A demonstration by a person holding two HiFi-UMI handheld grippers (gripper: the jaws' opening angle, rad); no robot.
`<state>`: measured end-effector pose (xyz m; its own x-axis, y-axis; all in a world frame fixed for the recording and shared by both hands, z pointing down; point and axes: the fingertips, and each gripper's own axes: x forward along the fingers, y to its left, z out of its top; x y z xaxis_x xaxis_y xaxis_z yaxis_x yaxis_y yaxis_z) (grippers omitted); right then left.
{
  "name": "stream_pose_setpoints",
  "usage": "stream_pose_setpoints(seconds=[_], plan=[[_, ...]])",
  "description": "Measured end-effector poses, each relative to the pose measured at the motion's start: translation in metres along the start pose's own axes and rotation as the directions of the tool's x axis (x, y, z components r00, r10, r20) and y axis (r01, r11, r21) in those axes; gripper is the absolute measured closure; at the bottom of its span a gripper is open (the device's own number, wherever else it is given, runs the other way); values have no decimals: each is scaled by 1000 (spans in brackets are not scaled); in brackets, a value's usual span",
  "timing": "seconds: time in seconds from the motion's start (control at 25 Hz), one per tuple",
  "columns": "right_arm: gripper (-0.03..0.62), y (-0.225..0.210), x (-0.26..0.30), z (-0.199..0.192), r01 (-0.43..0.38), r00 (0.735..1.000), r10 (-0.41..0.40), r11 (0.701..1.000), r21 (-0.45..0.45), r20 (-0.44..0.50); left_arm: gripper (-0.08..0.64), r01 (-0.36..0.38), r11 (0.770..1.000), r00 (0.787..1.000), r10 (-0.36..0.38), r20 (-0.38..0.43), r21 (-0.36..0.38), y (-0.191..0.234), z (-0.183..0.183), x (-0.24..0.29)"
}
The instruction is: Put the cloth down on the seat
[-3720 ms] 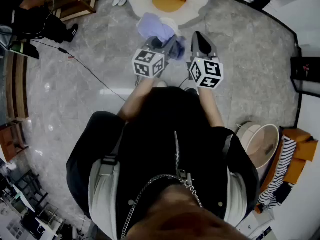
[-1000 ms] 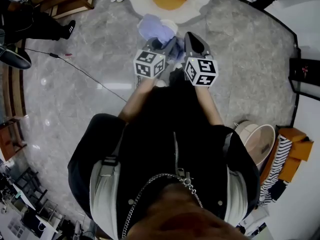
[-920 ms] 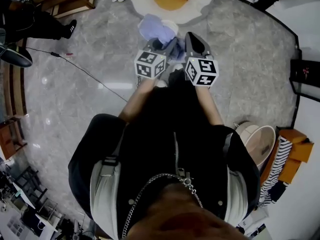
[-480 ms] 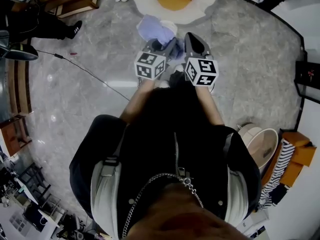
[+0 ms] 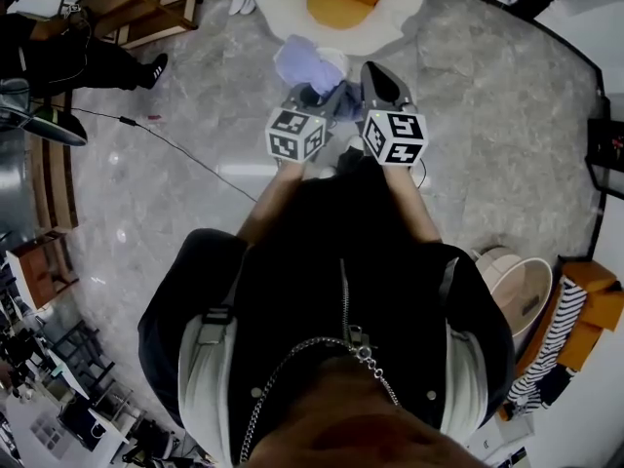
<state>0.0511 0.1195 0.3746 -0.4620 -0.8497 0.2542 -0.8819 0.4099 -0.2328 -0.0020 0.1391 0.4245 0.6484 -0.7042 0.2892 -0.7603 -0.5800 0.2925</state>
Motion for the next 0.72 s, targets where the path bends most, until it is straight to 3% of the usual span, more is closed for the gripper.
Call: stream_pose_setpoints(seconds=[0.72], plan=[[603, -52, 35, 31, -84, 996, 84, 996, 29, 13, 442, -75, 997, 997, 75, 1, 12, 7, 30, 55]])
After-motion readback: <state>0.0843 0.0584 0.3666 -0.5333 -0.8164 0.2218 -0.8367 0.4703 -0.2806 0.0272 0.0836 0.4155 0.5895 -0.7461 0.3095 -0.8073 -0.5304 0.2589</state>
